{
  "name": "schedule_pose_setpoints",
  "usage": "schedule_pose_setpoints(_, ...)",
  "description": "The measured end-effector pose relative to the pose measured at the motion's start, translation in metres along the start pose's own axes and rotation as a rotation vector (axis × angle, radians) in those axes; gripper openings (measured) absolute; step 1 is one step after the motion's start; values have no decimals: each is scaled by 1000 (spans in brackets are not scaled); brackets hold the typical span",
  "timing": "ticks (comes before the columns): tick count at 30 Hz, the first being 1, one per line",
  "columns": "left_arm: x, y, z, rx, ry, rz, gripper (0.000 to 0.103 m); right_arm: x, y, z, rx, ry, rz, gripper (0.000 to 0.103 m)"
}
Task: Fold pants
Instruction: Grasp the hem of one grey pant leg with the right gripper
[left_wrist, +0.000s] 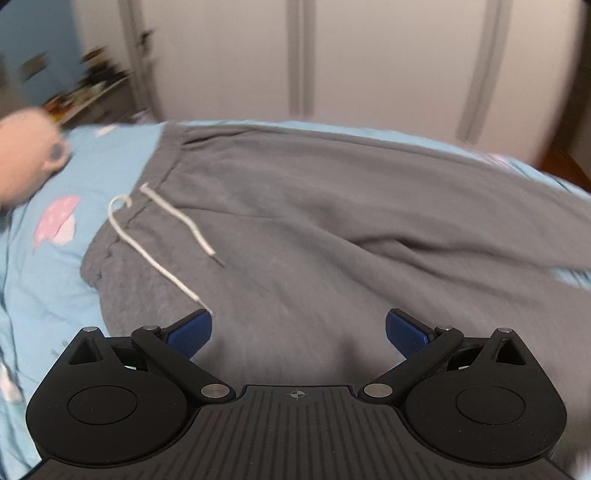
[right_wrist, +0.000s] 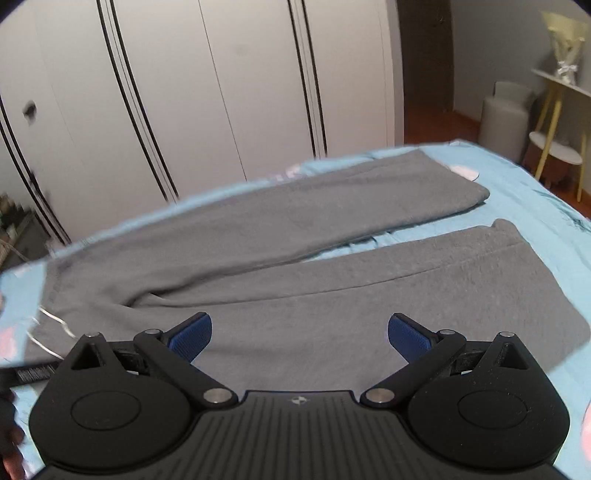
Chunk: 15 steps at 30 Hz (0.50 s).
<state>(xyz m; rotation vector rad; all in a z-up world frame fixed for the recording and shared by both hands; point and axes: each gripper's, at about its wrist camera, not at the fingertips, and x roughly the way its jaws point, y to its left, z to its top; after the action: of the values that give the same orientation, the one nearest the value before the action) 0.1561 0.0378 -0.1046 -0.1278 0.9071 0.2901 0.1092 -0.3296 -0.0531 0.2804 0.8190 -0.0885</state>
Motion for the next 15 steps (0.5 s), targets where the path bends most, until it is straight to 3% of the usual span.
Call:
schedule_pose_setpoints(2, 27, 4, 11, -84, 27, 55, 103, 27, -22, 28, 72, 33, 25, 102)
schedule_pose_setpoints(4, 49, 7, 17, -137, 9, 108, 103, 56, -41, 65, 151, 38, -20, 102)
schedule_pose_setpoints(10, 90, 12, 10, -107, -107, 350, 103, 154, -62, 183, 248, -45, -98, 102)
schedule_pose_setpoints(12, 93, 15, 10, -94, -192, 381, 103, 199, -66, 212, 286, -27, -119, 101)
schedule_pose_setpoints(15, 97, 19, 10, -138, -287, 366, 103, 266, -71, 249, 319, 14, -173, 97)
